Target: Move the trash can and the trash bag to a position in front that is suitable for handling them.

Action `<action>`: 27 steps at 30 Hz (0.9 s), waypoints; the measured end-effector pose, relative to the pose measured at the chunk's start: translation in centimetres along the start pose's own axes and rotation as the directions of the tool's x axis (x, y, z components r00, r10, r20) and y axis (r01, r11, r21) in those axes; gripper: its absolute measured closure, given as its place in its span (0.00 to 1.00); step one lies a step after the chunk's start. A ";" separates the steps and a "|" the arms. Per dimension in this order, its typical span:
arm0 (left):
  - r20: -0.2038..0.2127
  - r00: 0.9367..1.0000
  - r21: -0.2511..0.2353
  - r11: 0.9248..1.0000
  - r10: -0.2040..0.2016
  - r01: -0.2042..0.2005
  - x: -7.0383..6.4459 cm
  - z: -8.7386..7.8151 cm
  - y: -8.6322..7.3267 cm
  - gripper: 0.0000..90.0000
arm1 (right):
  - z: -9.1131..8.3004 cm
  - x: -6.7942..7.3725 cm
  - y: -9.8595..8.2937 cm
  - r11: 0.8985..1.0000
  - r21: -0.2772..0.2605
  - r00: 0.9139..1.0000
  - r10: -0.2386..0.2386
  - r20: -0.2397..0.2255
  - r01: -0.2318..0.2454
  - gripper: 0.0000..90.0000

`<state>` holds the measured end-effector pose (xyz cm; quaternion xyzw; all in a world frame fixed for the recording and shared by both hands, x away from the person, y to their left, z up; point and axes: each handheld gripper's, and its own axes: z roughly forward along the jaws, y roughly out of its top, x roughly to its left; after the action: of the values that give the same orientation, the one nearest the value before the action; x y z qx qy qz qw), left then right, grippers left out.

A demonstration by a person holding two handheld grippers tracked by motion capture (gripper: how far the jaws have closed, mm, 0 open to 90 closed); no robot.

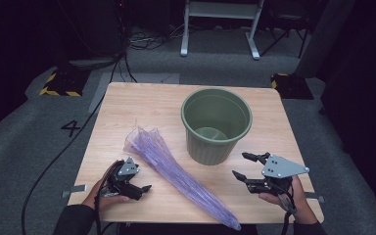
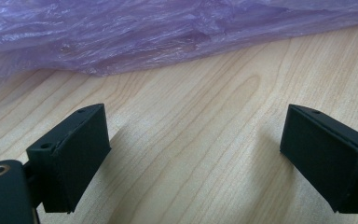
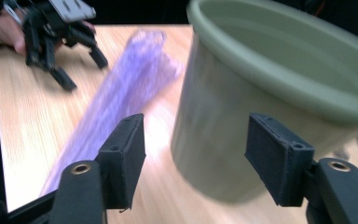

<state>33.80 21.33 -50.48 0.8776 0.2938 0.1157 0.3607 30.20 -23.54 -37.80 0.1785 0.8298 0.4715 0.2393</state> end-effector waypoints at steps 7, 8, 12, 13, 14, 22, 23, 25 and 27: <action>-0.004 1.000 -0.001 1.000 -0.005 0.005 -0.1 0.0 0.0 0.09 | 0.4 0.3 -3.6 0.991 0.024 0.983 0.132 -0.125 -0.130 0.39; -0.004 1.000 -0.002 1.000 -0.005 0.005 -0.1 0.0 0.0 0.09 | 0.6 0.6 -4.0 0.990 0.038 0.980 0.137 -0.144 -0.133 0.39; -0.004 1.000 -0.002 1.000 -0.003 0.003 -0.1 0.0 0.0 0.09 | 1.2 1.4 -5.0 0.989 0.093 0.964 0.135 -0.230 -0.117 0.48; -0.004 1.000 -0.001 1.000 -0.002 0.002 -0.1 0.1 0.1 0.09 | 1.5 1.8 -5.4 0.988 0.121 0.956 0.128 -0.264 -0.099 0.52; -0.004 1.000 0.001 1.000 -0.002 0.002 -0.1 0.1 0.1 0.09 | 2.2 2.3 -6.1 0.985 0.163 0.943 0.110 -0.315 -0.061 0.59; -0.005 1.000 0.000 1.000 -0.002 0.002 -0.2 0.1 0.1 0.09 | 3.8 2.9 -7.6 0.977 0.199 0.897 0.159 -0.413 -0.082 0.51; -0.005 1.000 0.000 1.000 -0.002 0.002 -0.2 0.1 0.1 0.09 | 3.8 3.0 -7.5 0.977 0.196 0.894 0.159 -0.420 -0.082 0.48; -0.005 1.000 0.000 1.000 -0.002 0.002 -0.2 0.1 0.1 0.09 | 3.8 3.2 -7.3 0.978 0.194 0.893 0.158 -0.422 -0.081 0.45; -0.006 1.000 0.000 1.000 -0.002 0.002 -0.2 0.1 0.1 0.09 | 3.9 3.5 -7.0 0.979 0.193 0.897 0.139 -0.420 -0.061 0.40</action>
<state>33.76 21.06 -50.48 0.8770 0.2958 0.1177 0.3600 28.99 -22.41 -46.38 0.1326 0.8899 0.4364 0.0085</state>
